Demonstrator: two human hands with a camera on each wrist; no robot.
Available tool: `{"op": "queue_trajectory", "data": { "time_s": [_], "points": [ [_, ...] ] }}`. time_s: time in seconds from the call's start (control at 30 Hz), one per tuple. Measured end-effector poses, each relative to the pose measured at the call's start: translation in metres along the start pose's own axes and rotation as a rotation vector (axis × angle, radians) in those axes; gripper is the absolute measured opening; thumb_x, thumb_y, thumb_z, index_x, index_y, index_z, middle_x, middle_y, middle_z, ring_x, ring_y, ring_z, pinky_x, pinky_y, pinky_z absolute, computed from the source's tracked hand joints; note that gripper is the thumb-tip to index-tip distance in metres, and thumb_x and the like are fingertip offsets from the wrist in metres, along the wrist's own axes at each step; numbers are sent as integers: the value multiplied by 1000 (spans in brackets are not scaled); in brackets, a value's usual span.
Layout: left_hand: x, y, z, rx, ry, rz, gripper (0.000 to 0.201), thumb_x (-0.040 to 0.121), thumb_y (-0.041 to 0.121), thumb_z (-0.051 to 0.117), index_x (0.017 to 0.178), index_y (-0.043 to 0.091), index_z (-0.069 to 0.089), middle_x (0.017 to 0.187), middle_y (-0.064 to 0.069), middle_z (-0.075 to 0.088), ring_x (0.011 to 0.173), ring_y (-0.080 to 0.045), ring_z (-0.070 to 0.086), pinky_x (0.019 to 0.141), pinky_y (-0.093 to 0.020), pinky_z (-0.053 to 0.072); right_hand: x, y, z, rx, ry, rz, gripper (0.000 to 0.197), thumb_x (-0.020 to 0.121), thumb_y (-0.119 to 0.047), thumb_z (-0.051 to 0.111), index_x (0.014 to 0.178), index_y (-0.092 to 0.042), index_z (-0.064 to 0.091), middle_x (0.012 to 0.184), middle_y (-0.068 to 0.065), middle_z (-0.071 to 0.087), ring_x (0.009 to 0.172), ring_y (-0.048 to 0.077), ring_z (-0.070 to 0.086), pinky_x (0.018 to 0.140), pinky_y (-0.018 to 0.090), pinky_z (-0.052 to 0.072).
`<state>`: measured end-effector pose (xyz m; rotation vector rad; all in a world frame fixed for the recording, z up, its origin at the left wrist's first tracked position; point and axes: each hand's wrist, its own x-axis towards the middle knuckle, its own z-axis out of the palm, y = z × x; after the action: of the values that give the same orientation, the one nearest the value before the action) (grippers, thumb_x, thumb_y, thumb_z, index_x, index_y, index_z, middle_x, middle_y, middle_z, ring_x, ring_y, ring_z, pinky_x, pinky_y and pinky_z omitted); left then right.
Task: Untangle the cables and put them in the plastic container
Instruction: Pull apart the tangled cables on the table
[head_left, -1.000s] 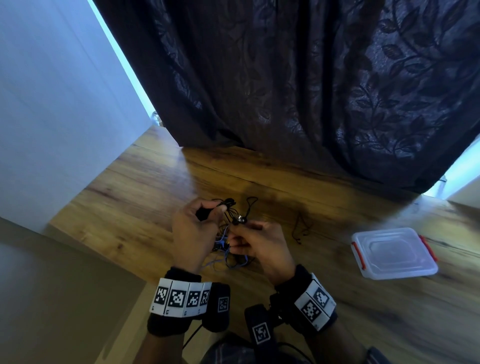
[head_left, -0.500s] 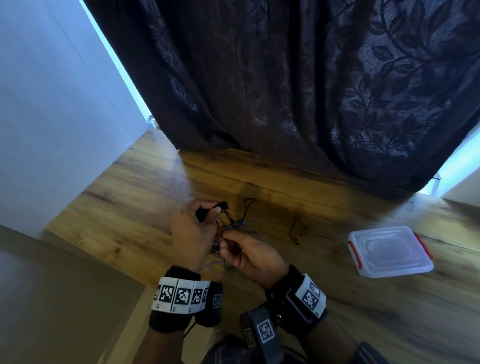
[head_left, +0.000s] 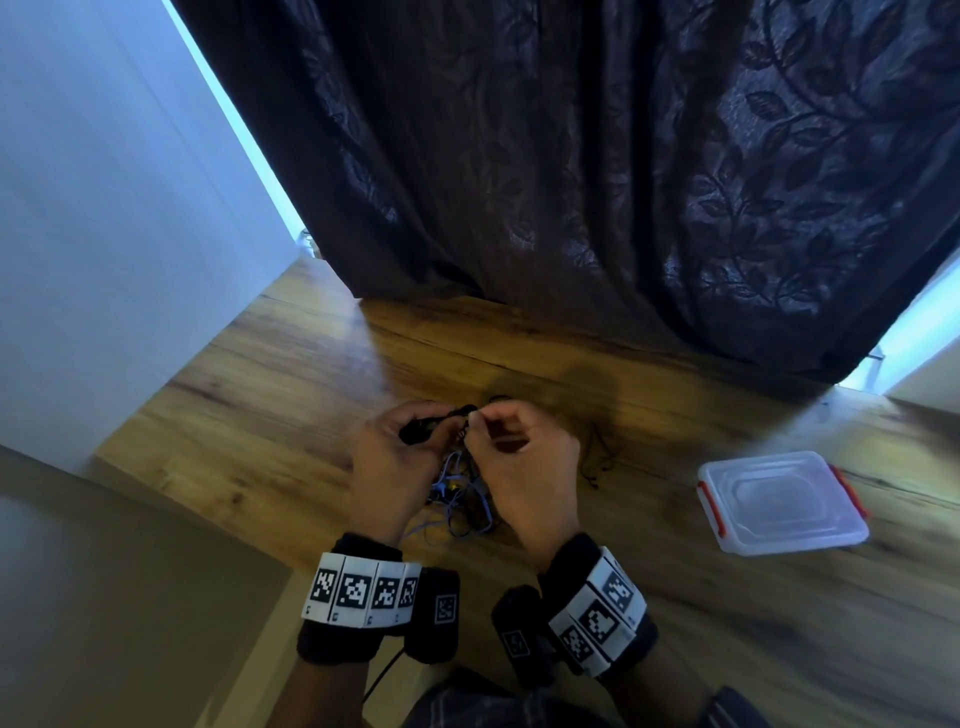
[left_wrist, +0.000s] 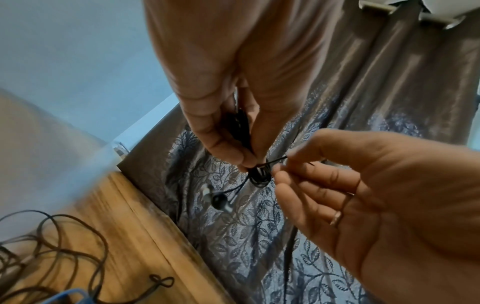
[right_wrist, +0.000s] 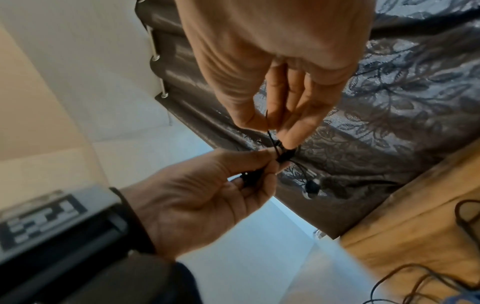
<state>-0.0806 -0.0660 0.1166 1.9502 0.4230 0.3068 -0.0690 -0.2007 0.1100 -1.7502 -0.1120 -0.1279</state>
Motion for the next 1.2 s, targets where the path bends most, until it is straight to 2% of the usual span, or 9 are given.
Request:
{"op": "queue_trajectory", "data": {
  "time_s": [0.07, 0.17, 0.43, 0.5, 0.6, 0.7, 0.8, 1.03, 1.2],
  "points": [
    [0, 0, 0, -24, -6, 2, 15, 83, 17, 78, 99, 19, 78, 92, 5, 77, 85, -7, 72, 77, -25, 60, -1, -1, 2, 9, 38, -51, 13, 87, -18, 77, 86, -27, 68, 75, -22, 66, 75, -5, 66, 62, 6, 48],
    [0, 1, 1, -54, 8, 0, 19, 81, 17, 79, 100, 20, 75, 94, 4, 76, 89, -8, 72, 80, -30, 60, 1, 0, 5, 10, 74, -82, 16, 87, -16, 78, 86, -27, 66, 75, -22, 65, 76, -5, 66, 63, 5, 47],
    [-2, 4, 1, -96, 36, -4, 14, 82, 11, 78, 94, 14, 72, 89, 0, 75, 83, -12, 72, 73, -24, 59, 1, 4, 7, 13, 27, -196, 13, 86, -12, 78, 97, -18, 74, 87, -13, 71, 82, 0, 69, 72, 10, 53],
    [-3, 5, 1, -110, 42, 1, 12, 83, 10, 77, 92, 16, 73, 87, 0, 75, 81, -12, 72, 72, -26, 59, 0, 6, 8, -16, 38, -242, 12, 85, -11, 78, 95, -17, 75, 88, -9, 72, 80, 1, 69, 71, 14, 55],
    [-4, 7, 0, -146, 48, 13, 13, 82, 10, 78, 87, 21, 73, 84, 1, 76, 78, -13, 72, 72, -29, 59, 1, 8, 7, -70, 41, -297, 14, 84, -7, 78, 95, -16, 76, 88, -8, 70, 78, 2, 67, 70, 9, 52],
    [-4, 7, -2, -144, 62, 23, 12, 82, 11, 79, 89, 19, 74, 84, 0, 76, 78, -15, 73, 73, -32, 60, 0, 9, 6, -99, 1, -310, 16, 83, -5, 77, 94, -17, 77, 88, -5, 69, 75, 2, 65, 69, 8, 50],
    [-4, 7, -2, -134, 69, 30, 11, 82, 11, 78, 92, 15, 74, 85, -1, 76, 79, -17, 73, 73, -35, 61, 0, 10, 5, -98, -32, -313, 16, 84, -6, 77, 96, -17, 77, 89, -4, 68, 75, 3, 65, 69, 13, 53],
    [-5, 7, -3, -117, 72, 47, 15, 83, 10, 78, 88, 23, 73, 82, 3, 75, 75, -16, 71, 67, -29, 59, -2, 8, 5, -125, -64, -322, 15, 83, -5, 76, 94, -17, 76, 88, -5, 65, 73, 5, 63, 66, 21, 55],
    [-4, 5, -3, -100, 79, 45, 15, 82, 12, 78, 90, 23, 73, 83, 3, 76, 77, -16, 72, 70, -33, 60, -1, 7, 5, -141, -78, -332, 13, 82, -3, 75, 88, -14, 75, 84, -5, 64, 70, 6, 61, 65, 24, 53]
  ]
}}
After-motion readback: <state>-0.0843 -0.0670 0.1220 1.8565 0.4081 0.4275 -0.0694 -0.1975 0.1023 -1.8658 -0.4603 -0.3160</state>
